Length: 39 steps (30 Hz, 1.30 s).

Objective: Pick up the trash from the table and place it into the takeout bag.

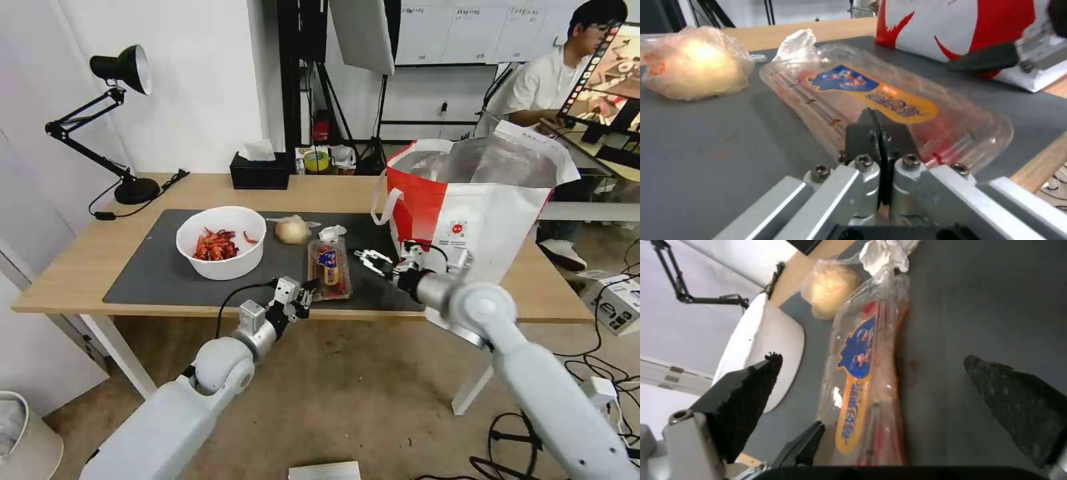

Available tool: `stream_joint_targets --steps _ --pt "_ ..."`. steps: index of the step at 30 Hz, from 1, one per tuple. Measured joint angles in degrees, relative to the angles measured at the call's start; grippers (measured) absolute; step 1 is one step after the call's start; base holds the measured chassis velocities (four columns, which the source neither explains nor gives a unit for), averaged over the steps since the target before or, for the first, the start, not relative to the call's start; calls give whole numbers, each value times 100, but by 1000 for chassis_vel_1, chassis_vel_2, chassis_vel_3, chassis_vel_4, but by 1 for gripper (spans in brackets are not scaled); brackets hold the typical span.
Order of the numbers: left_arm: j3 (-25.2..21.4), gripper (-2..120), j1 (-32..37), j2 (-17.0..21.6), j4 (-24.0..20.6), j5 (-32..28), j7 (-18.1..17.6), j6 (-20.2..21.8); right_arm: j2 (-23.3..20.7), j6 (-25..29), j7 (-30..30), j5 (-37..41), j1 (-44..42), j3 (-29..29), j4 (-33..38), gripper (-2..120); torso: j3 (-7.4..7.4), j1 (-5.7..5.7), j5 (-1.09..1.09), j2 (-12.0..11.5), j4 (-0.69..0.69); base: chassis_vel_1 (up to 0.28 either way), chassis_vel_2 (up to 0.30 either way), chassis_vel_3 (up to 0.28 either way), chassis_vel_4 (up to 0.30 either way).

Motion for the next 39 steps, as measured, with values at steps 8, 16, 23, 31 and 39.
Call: stream_joint_targets --steps 8,16,23,31,39 --pt "108 0 -64 -108 7 -40 -63 -5 75 -79 86 -12 221 -151 -176 100 0 0 0 0 -1 0 0 0 0" --pt "148 0 -118 -154 31 -60 -89 -5 197 -221 257 -5 479 -304 -369 100 0 0 1 0 0 0 0 0 0" --pt "148 0 -134 -131 31 -96 -95 -6 253 -303 325 2 672 -399 -520 100 -1 0 1 0 -1 0 0 0 0" --pt "148 0 -137 -45 9 -137 -97 -9 389 -566 541 96 986 -529 -752 100 -1 0 1 0 0 0 0 0 0" --pt "120 0 -159 -3 -32 -199 -96 -29 580 -715 870 176 1195 -696 -894 100 0 0 0 0 0 0 0 0 0"
